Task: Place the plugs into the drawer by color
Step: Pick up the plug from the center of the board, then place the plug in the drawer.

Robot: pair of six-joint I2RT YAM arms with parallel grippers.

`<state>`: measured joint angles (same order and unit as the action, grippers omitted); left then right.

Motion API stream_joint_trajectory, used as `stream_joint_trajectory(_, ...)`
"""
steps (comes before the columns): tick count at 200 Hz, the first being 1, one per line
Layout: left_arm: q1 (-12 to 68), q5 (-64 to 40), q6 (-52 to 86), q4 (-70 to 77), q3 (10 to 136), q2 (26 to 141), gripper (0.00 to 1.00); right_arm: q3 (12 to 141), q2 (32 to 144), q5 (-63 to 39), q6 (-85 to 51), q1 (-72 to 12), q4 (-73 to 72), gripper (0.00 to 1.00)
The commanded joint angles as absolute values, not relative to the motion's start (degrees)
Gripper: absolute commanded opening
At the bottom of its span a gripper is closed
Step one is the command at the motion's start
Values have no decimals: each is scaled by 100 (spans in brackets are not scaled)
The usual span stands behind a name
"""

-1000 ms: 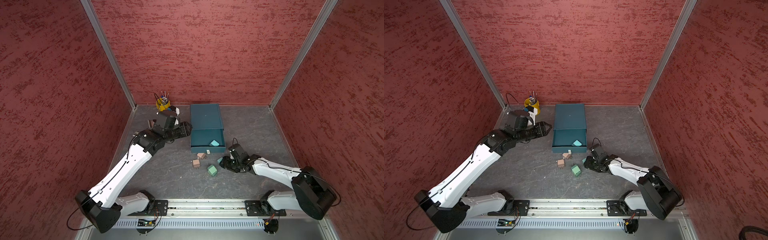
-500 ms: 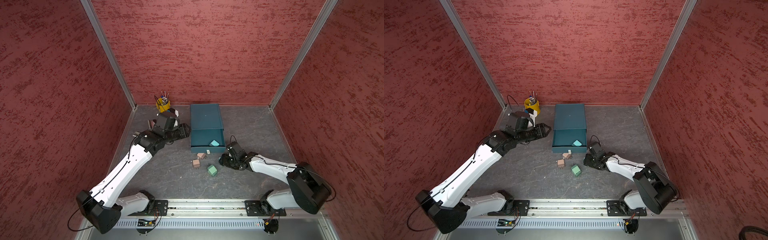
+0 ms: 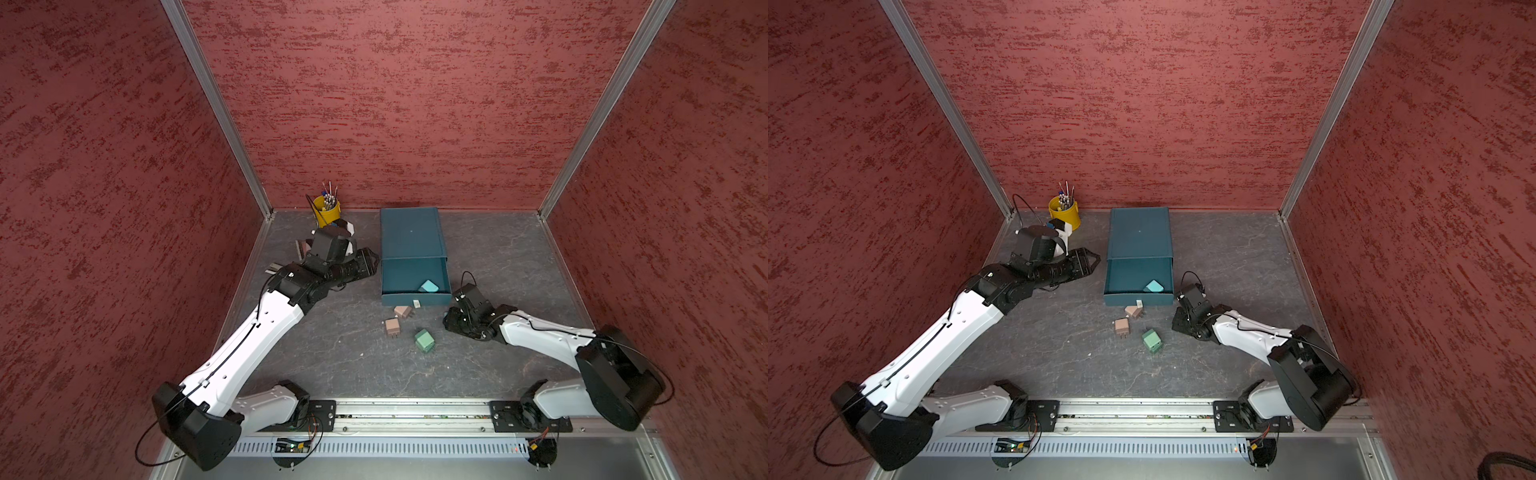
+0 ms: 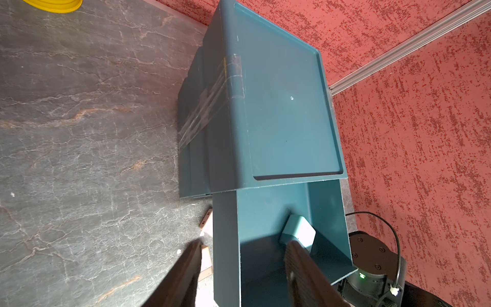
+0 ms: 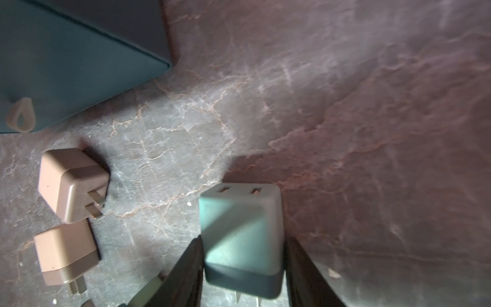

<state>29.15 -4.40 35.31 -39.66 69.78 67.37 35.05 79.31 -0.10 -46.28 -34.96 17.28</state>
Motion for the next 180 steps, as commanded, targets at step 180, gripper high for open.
stream_joint_trajectory(180, 2619, -320, 3632, -3600, 6460, 6453, 56, 5637, 5204, 525, -4052, -3422, 4598, 0)
